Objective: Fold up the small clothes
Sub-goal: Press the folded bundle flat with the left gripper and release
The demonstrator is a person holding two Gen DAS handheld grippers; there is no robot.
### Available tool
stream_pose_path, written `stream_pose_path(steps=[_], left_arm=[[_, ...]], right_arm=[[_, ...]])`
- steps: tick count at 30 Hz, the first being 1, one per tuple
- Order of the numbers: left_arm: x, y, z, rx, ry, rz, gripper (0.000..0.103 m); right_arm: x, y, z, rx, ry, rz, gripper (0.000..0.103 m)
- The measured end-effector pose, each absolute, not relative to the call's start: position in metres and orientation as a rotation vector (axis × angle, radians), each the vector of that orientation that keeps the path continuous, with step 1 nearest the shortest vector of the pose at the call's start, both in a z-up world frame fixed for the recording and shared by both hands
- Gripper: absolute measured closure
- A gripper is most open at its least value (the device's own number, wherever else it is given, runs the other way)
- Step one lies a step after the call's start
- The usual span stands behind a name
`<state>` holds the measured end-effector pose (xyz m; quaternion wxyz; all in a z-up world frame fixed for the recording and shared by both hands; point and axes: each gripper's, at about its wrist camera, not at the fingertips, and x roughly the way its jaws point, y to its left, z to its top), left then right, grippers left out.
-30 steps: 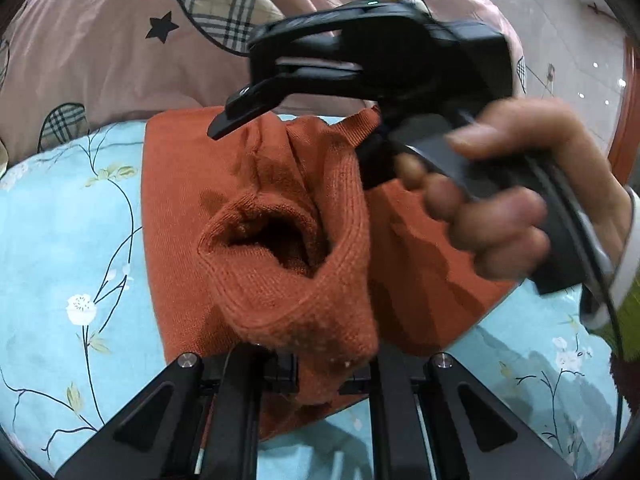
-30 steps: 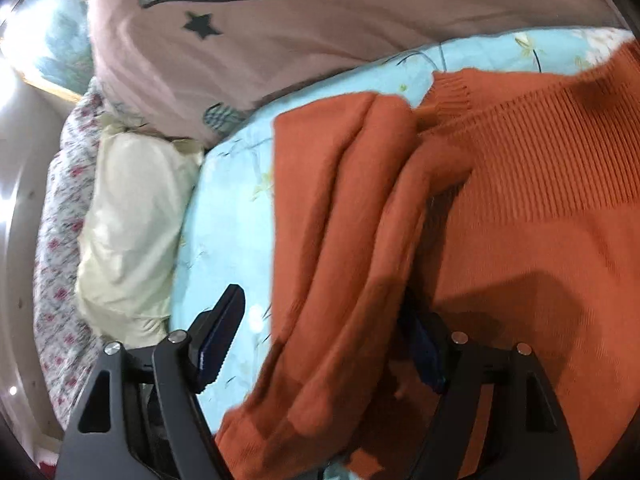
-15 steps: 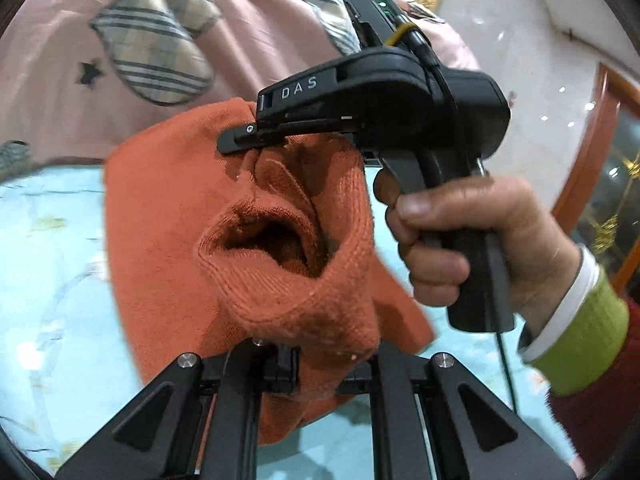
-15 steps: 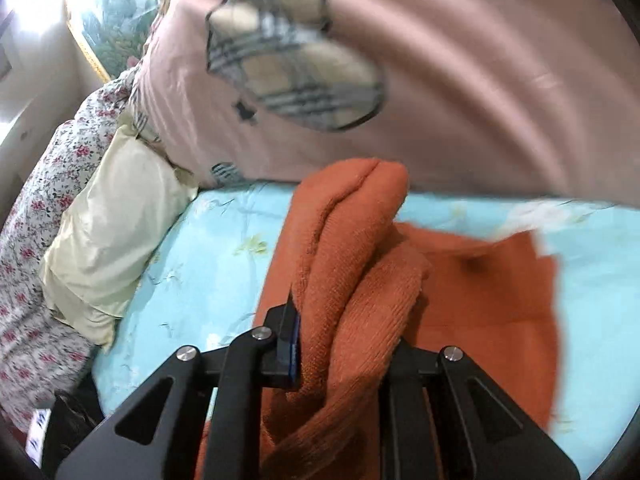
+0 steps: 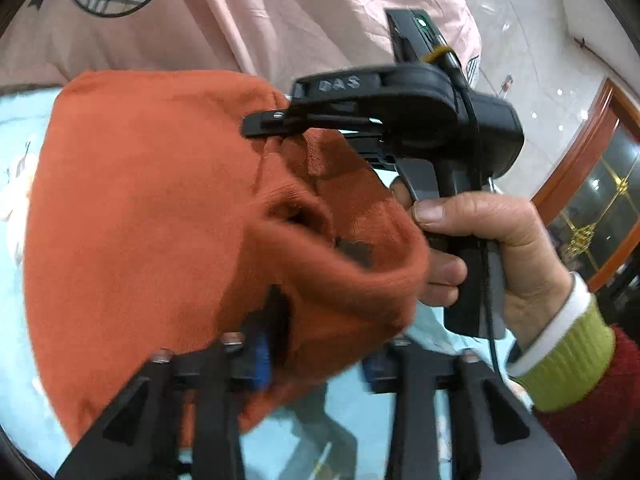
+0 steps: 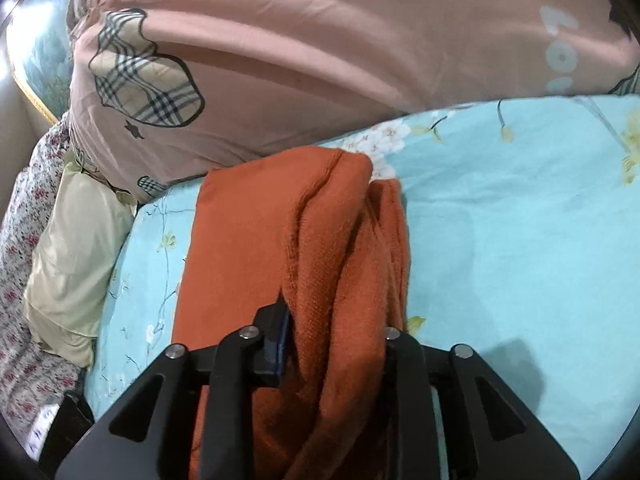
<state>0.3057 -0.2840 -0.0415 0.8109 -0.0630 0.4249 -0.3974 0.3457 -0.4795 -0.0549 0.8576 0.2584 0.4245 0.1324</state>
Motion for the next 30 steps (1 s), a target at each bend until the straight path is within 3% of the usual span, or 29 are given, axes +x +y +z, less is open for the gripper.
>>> stream_pose_path(steps=[2, 4, 6, 8, 12, 17, 19, 20, 21, 22, 24, 30], left_arm=[[0.306, -0.260, -0.040, -0.152, 0.909, -0.833, 0.040], [0.306, -0.240, -0.036, -0.169, 0.905, -0.832, 0.036], [0.311, -0.204, -0.034, -0.194, 0.886, -0.782, 0.020], [0.317, -0.180, -0.035, -0.210, 0.875, -0.705, 0.019], [0.363, -0.156, -0.054, -0.310, 0.975, -0.628, 0.018], [0.411, -0.167, -0.097, -0.394, 1.140, -0.714, 0.022], [0.407, -0.173, -0.103, -0.377, 1.115, -0.715, 0.029], [0.408, -0.176, -0.103, -0.366, 1.109, -0.723, 0.039], [0.410, -0.178, -0.102, -0.357, 1.105, -0.721, 0.048], [0.407, -0.177, -0.100, -0.357, 1.099, -0.718, 0.053], [0.391, -0.168, -0.094, -0.372, 1.075, -0.723, 0.077], [0.324, -0.105, -0.037, -0.351, 0.967, -0.765, 0.079]], right_arm=[[0.335, -0.481, -0.050, 0.506, 0.883, 0.239, 0.062], [0.322, -0.488, -0.043, 0.501, 0.860, 0.208, 0.044], [0.309, -0.499, -0.039, 0.535, 0.824, 0.202, 0.030], [0.297, -0.506, -0.039, 0.594, 0.806, 0.218, 0.019], [0.302, -0.495, -0.055, 0.602, 0.897, 0.251, 0.017], [0.317, -0.494, -0.080, 0.667, 0.943, 0.291, 0.017], [0.321, -0.494, -0.083, 0.700, 0.952, 0.290, 0.027], [0.322, -0.493, -0.084, 0.714, 0.958, 0.295, 0.034], [0.323, -0.491, -0.085, 0.729, 0.969, 0.311, 0.054], [0.323, -0.487, -0.087, 0.742, 0.989, 0.320, 0.064], [0.317, -0.480, -0.083, 0.737, 0.989, 0.315, 0.070], [0.281, -0.433, -0.053, 0.735, 0.949, 0.406, 0.073]])
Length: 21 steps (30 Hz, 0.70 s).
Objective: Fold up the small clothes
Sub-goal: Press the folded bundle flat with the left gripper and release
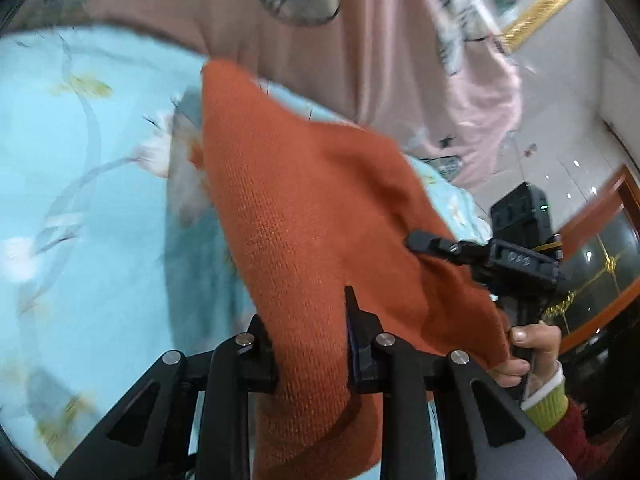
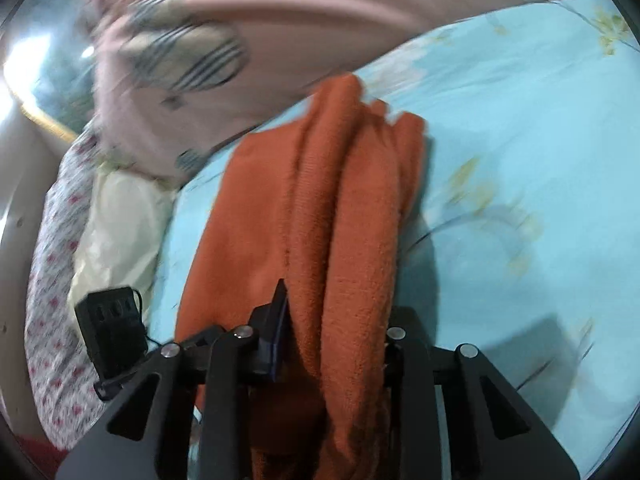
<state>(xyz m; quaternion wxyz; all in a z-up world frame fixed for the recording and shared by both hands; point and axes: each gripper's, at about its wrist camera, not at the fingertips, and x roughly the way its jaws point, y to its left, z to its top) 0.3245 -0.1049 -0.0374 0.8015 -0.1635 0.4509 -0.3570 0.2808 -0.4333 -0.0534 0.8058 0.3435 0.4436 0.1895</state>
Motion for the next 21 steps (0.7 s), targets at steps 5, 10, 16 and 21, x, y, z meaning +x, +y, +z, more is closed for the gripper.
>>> stream_pose_path(steps=[5, 10, 16, 21], left_arm=[[0.247, -0.031, -0.014, -0.276, 0.941, -0.726, 0.079], [0.191, 0.018, -0.036, -0.232, 1.000, -0.619, 0.078], [0.171, 0.040, -0.070, -0.219, 1.033, -0.507, 0.058], [0.161, 0.054, -0.051, -0.158, 0.958, -0.424, 0.053]], right_arm=[[0.233, -0.367, -0.049, 0.784, 0.910, 0.544, 0.073], [0.205, -0.300, -0.072, 0.762, 0.955, 0.608, 0.073], [0.184, -0.289, -0.098, 0.730, 1.023, 0.489, 0.064], [0.165, -0.307, -0.073, 0.633, 1.002, 0.361, 0.050]])
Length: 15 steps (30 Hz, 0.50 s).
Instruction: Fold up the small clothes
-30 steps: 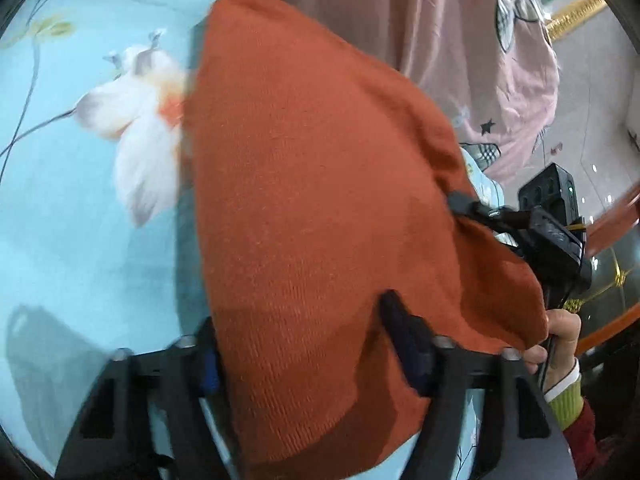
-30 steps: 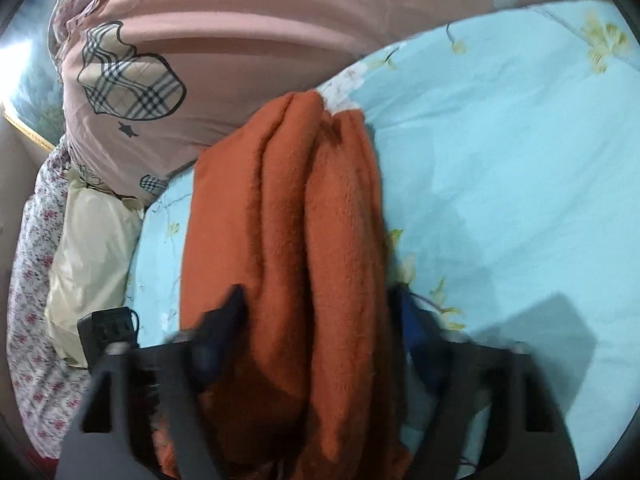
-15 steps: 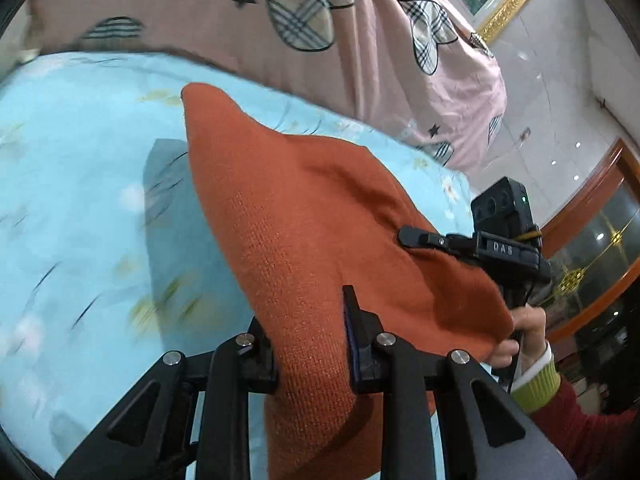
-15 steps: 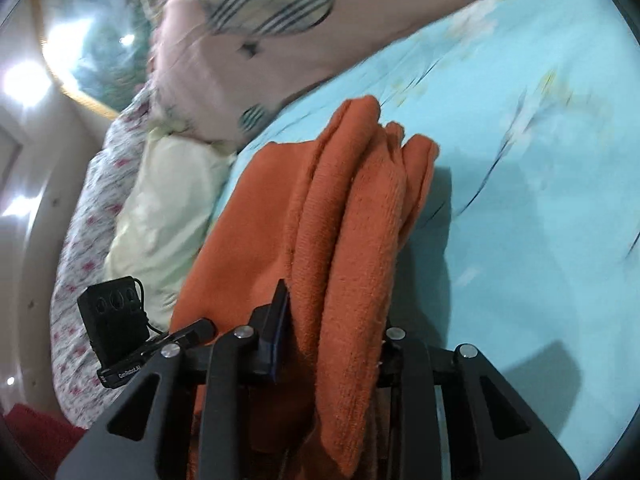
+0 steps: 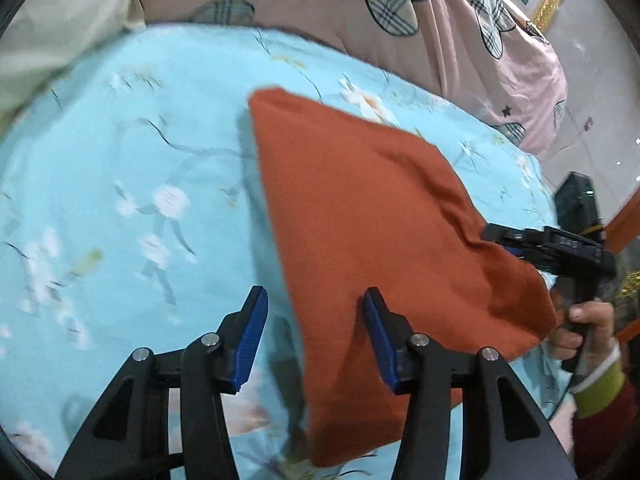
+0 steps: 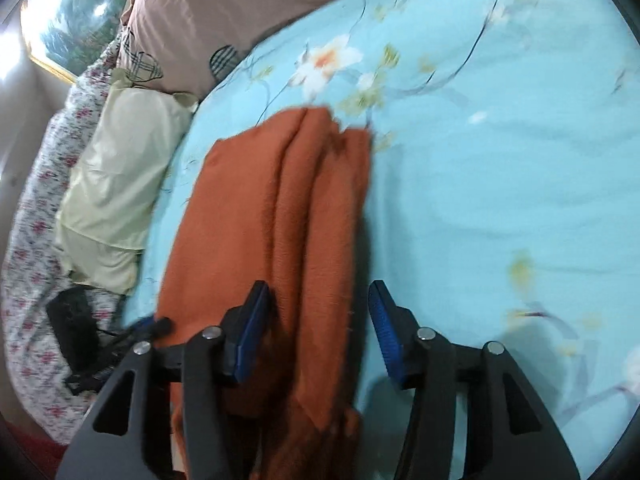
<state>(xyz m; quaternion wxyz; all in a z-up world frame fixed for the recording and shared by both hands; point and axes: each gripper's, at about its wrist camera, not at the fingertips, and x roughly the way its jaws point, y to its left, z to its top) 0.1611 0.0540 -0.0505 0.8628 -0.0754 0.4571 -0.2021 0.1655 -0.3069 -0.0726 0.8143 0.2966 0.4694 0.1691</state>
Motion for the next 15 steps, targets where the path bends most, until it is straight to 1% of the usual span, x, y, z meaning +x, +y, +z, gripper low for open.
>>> stream_pose_path(steps=[4, 7, 11, 14, 15], left_arm=[[0.150, 0.063, -0.034, -0.201, 0.920, -0.461, 0.053], [0.147, 0.047, -0.025, -0.216, 0.916, -0.524, 0.053], [0.145, 0.023, -0.023, -0.184, 0.917, -0.594, 0.053], [0.141, 0.015, -0.027, -0.155, 0.932, -0.617, 0.053], [0.140, 0.013, -0.027, -0.149, 0.931, -0.627, 0.053]], right_arm=[[0.165, -0.314, -0.046, 0.590, 0.926, 0.330, 0.050], [0.180, -0.304, -0.038, 0.587, 0.912, 0.368, 0.050], [0.212, -0.291, -0.057, 0.585, 0.989, 0.360, 0.051], [0.225, -0.284, -0.066, 0.610, 0.990, 0.377, 0.053], [0.229, -0.281, -0.065, 0.599, 0.982, 0.374, 0.057]])
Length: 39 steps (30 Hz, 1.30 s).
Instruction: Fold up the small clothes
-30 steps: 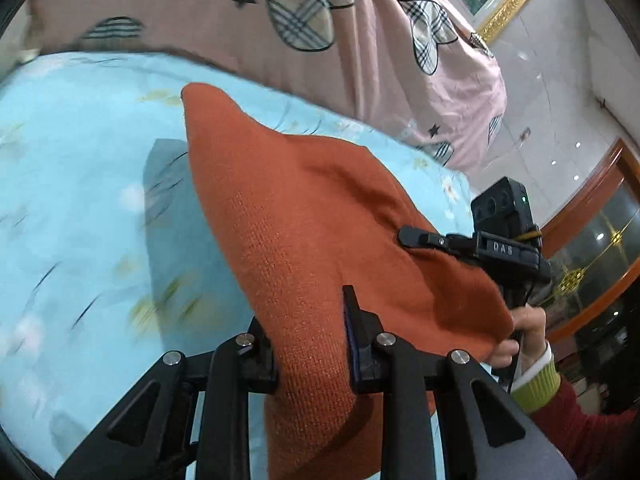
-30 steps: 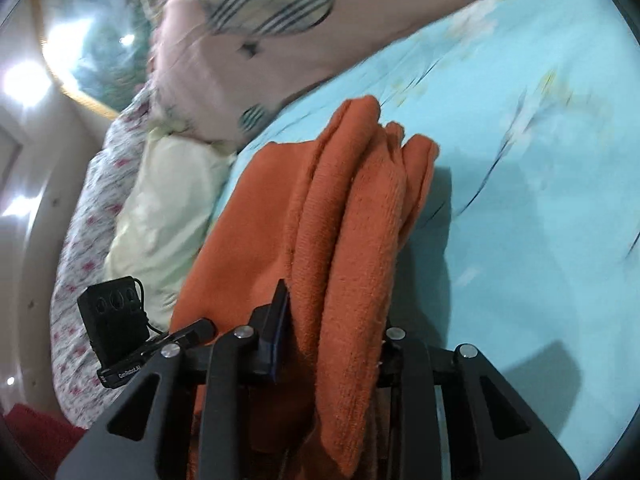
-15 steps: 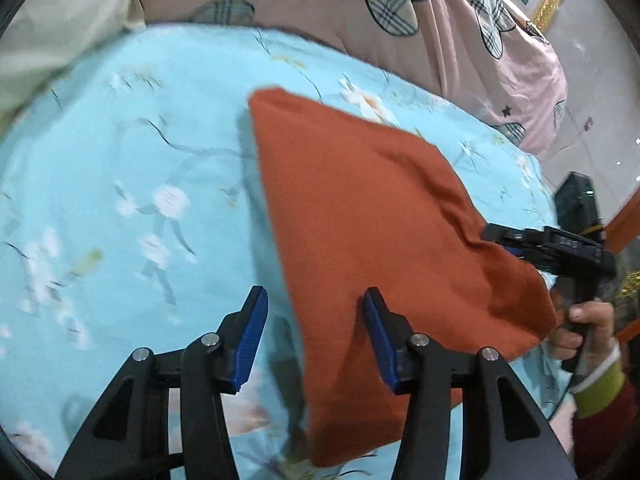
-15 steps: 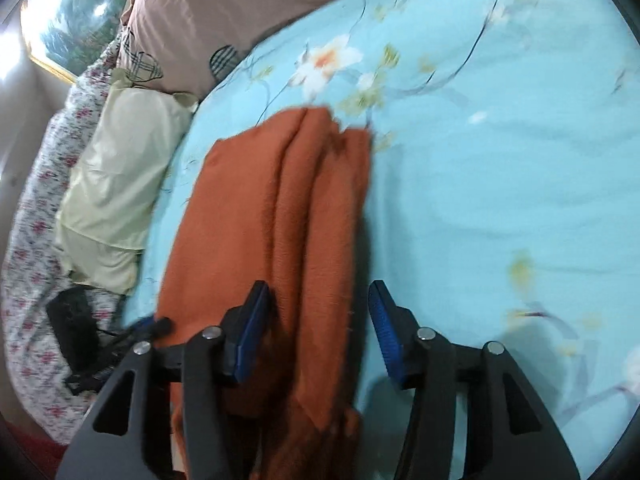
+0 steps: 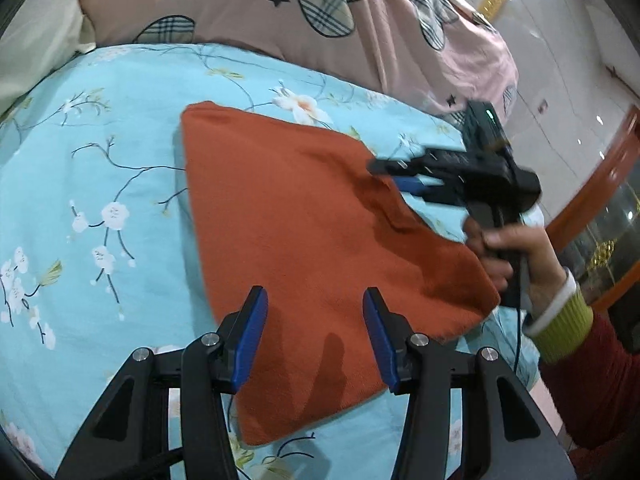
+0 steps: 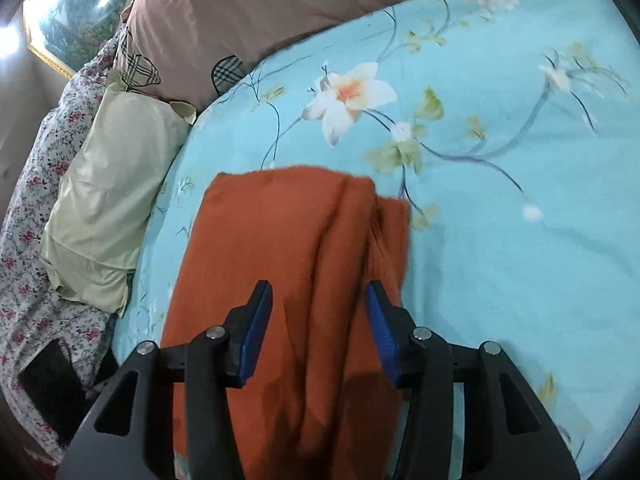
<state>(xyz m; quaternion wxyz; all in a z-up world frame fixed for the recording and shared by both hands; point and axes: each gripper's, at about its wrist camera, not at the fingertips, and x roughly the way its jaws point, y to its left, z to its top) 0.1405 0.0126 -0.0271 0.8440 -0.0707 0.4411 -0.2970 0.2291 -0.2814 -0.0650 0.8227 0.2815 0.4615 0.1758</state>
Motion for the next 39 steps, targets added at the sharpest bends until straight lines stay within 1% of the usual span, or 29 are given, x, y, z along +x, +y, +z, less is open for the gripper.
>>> stream_pose_path(steps=[2, 3, 4, 6, 9, 10, 12, 15, 17, 19, 22, 23, 24, 25, 27, 30, 33, 35, 36, 37, 38, 39], left_arm=[[0.138, 0.008, -0.026, -0.141, 0.932, -0.650, 0.053], [0.138, 0.006, -0.026, -0.138, 0.932, -0.659, 0.053], [0.138, 0.004, -0.026, -0.132, 0.934, -0.665, 0.053], [0.134, 0.000, -0.022, -0.117, 0.929, -0.680, 0.054], [0.131, -0.005, -0.023, -0.104, 0.930, -0.707, 0.053], [0.132, -0.006, -0.025, -0.099, 0.936, -0.713, 0.053], [0.132, -0.011, -0.031, -0.086, 0.948, -0.724, 0.053], [0.134, -0.018, -0.044, -0.069, 0.971, -0.730, 0.053], [0.135, -0.021, -0.050, -0.061, 0.976, -0.730, 0.054], [0.135, -0.024, -0.052, -0.067, 0.979, -0.724, 0.054], [0.131, -0.030, -0.052, -0.053, 0.981, -0.720, 0.050], [0.128, -0.031, -0.051, -0.041, 0.976, -0.719, 0.048], [0.126, -0.031, -0.050, -0.035, 0.975, -0.719, 0.048], [0.127, -0.030, -0.050, -0.036, 0.978, -0.718, 0.048], [0.126, -0.026, -0.044, -0.052, 0.971, -0.720, 0.049], [0.124, -0.011, -0.031, -0.107, 0.934, -0.707, 0.049], [0.133, 0.001, -0.029, -0.150, 0.929, -0.695, 0.049], [0.140, 0.003, -0.038, -0.142, 0.958, -0.679, 0.050], [0.143, 0.004, -0.042, -0.138, 0.967, -0.675, 0.053], [0.144, 0.004, -0.048, -0.133, 0.975, -0.674, 0.054], [0.144, 0.004, -0.051, -0.131, 0.974, -0.677, 0.054], [0.143, 0.004, -0.052, -0.128, 0.970, -0.677, 0.054]], right_arm=[[0.236, -0.276, -0.060, 0.587, 0.968, 0.375, 0.063], [0.238, -0.275, -0.057, 0.583, 0.961, 0.376, 0.086], [0.239, -0.273, -0.051, 0.572, 0.953, 0.378, 0.093], [0.232, -0.276, -0.033, 0.575, 0.897, 0.384, 0.093], [0.201, -0.291, 0.005, 0.638, 0.690, 0.478, 0.093], [0.196, -0.296, 0.005, 0.629, 0.681, 0.452, 0.093], [0.199, -0.304, -0.015, 0.607, 0.751, 0.383, 0.093], [0.211, -0.311, -0.065, 0.619, 0.881, 0.307, 0.093], [0.216, -0.310, -0.089, 0.619, 0.917, 0.282, 0.093], [0.220, -0.311, -0.097, 0.630, 0.924, 0.258, 0.092], [0.219, -0.315, -0.091, 0.618, 0.948, 0.175, 0.087], [0.215, -0.315, -0.084, 0.604, 0.950, 0.145, 0.087], [0.209, -0.315, -0.073, 0.566, 0.949, 0.098, 0.087], [0.201, -0.314, -0.058, 0.528, 0.934, 0.070, 0.082], [0.179, -0.309, -0.031, 0.557, 0.864, 0.134, 0.082], [0.154, -0.289, -0.012, 0.571, 0.826, 0.260, 0.081], [0.146, -0.268, -0.022, 0.584, 0.855, 0.319, 0.081], [0.149, -0.265, -0.045, 0.590, 0.908, 0.290, 0.081], [0.151, -0.267, -0.059, 0.600, 0.943, 0.255, 0.083], [0.150, -0.272, -0.078, 0.618, 0.970, 0.223, 0.087], [0.149, -0.276, -0.087, 0.627, 0.970, 0.204, 0.093], [0.147, -0.281, -0.093, 0.633, 0.955, 0.191, 0.100]])
